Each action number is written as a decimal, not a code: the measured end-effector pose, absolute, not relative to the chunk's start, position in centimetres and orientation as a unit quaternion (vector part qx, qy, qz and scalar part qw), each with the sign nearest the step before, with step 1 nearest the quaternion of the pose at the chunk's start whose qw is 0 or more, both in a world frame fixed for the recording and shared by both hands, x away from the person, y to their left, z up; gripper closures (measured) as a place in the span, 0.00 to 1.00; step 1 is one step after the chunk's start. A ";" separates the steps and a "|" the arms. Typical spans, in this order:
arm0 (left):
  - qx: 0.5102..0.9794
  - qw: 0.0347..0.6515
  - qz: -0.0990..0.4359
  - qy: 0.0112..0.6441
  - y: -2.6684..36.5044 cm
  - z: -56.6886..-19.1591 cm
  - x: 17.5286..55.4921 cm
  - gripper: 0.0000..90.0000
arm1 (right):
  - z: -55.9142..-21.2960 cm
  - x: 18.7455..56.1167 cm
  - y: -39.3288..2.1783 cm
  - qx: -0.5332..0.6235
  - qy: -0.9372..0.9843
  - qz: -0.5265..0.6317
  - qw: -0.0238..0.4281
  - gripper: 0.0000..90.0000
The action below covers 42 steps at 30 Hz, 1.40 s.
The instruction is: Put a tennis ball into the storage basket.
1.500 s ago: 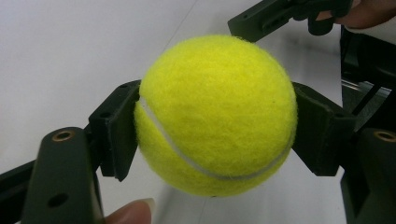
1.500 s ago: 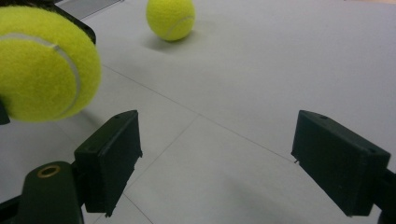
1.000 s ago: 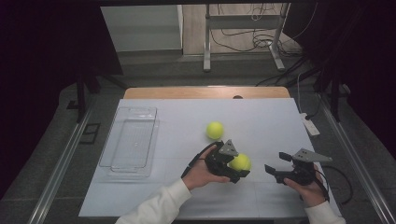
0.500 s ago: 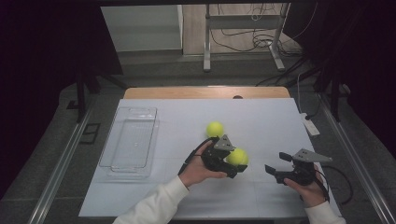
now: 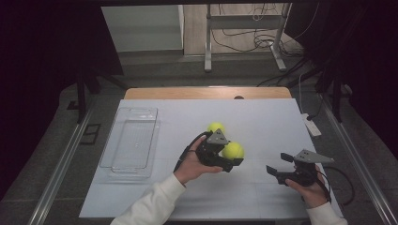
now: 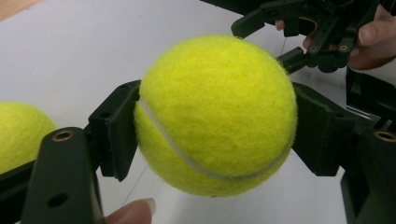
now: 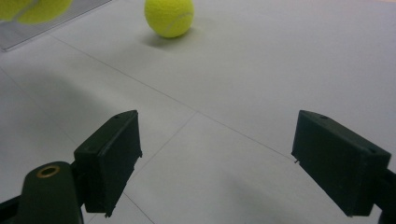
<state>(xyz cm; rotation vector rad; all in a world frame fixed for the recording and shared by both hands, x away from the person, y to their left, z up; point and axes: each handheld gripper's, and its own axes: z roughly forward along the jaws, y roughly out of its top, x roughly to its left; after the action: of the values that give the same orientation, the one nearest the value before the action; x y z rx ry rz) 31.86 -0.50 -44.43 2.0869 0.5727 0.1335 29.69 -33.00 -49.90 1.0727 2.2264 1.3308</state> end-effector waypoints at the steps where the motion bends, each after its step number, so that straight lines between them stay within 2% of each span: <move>1: 0.850 0.468 0.055 0.235 -0.3 -44.3 31.9 0.29 | -49.9 29.7 -33.0 0.377 0.782 0.467 0.166 0.17; 42: 0.820 0.498 0.083 0.268 3.3 -42.2 32.9 0.29 | -49.8 29.5 -33.0 0.378 0.782 0.467 0.166 0.17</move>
<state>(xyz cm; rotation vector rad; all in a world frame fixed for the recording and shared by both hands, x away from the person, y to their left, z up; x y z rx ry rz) 32.91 3.32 -42.18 1.9858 0.6483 0.2006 29.54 -33.00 -49.85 1.0752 2.2284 1.3291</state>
